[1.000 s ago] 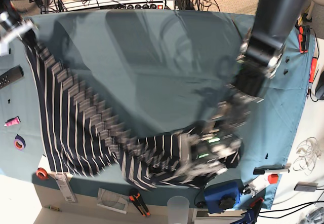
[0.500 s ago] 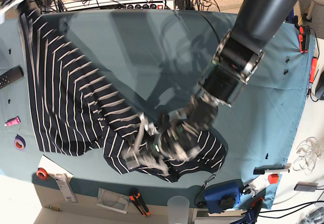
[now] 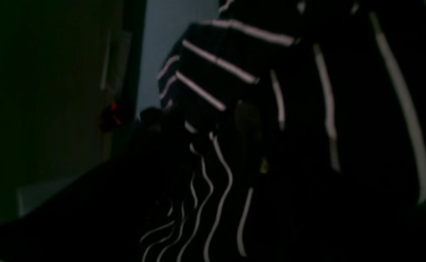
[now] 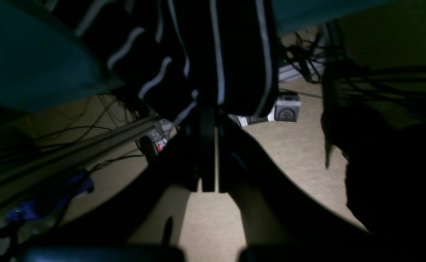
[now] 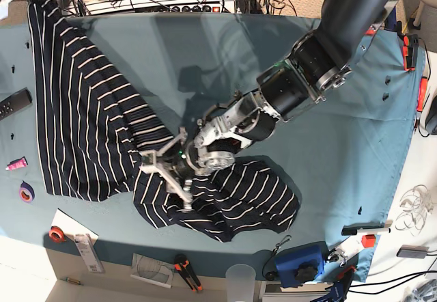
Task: Layout the t-shirt on the table in an organized manner, then fold the t-shirt properly
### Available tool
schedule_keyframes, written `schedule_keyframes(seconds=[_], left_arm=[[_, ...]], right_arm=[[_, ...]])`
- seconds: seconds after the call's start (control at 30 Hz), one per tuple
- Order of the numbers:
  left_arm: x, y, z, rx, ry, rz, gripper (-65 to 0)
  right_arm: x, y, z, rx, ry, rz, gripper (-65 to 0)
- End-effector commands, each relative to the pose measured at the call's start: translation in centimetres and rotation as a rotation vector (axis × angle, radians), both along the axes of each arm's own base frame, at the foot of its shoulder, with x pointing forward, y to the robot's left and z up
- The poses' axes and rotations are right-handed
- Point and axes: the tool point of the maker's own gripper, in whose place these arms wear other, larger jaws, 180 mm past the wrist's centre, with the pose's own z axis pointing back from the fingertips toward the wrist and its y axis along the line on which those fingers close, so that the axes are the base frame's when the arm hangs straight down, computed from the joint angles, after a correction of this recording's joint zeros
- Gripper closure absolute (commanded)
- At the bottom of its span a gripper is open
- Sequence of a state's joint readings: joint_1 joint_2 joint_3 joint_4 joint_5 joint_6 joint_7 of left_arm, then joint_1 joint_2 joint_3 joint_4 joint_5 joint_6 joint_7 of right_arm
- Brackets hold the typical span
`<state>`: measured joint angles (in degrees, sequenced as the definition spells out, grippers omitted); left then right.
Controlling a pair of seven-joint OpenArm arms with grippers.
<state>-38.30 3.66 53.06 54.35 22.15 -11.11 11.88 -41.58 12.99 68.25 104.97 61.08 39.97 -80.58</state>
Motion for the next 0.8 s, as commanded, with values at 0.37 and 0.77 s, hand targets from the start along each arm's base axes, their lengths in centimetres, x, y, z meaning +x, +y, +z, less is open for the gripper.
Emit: schedule_keyframes(seconds=[0.37, 0.77], left_arm=[[2.3, 1.5, -2.7, 0.101, -0.032, 0.077, -24.1], [4.5, 11.6, -6.5, 0.348, 0.1, 0.384, -23.4]], right_arm=[[2.1, 1.1, 2.1, 0.06, -0.142, 0.035, 0.0], [2.3, 1.0, 2.2, 0.059, -0.148, 0.037, 0.0]])
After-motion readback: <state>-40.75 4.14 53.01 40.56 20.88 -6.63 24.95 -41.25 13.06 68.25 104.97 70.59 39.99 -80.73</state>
